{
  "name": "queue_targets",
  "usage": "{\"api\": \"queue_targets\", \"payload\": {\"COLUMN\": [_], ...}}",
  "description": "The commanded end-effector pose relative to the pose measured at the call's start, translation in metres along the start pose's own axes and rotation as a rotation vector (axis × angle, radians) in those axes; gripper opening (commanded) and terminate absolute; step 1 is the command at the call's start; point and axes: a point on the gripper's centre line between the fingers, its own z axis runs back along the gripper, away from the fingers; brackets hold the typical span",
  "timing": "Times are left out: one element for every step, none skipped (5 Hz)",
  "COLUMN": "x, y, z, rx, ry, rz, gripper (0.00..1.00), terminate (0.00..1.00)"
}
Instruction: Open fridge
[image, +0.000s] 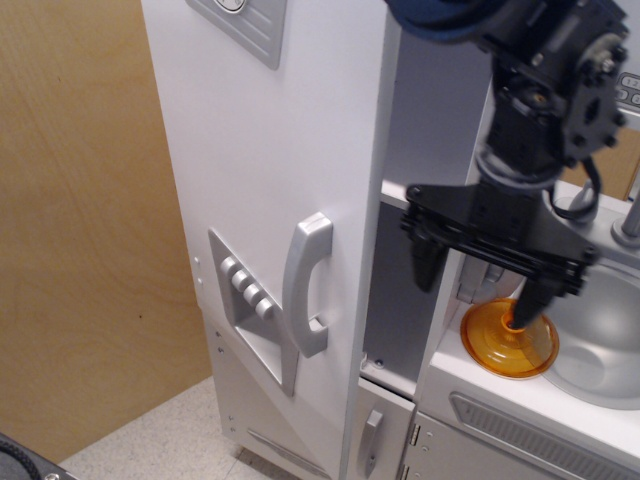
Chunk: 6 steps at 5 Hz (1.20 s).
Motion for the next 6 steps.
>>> {"api": "queue_targets", "payload": {"x": [0.007, -0.011, -0.032, -0.053, -0.063, -0.065], "y": [0.035, 0.043, 0.053, 0.065, 0.085, 0.119], "z": [0.022, 0.026, 0.03, 0.036, 0.039, 0.03], "rx": [-0.009, 0.006, -0.002, 0.0, 0.015, 0.055], "ry": [-0.001, -0.01, 0.007, 0.02, 0.054, 0.09], "rz": [-0.16, -0.22, -0.248, -0.24, -0.197, -0.121], "gripper": [1.0, 1.0, 1.0, 1.0, 1.0, 1.0], "terminate": [0.0, 0.0, 0.0, 0.0, 0.0, 1.0]}}
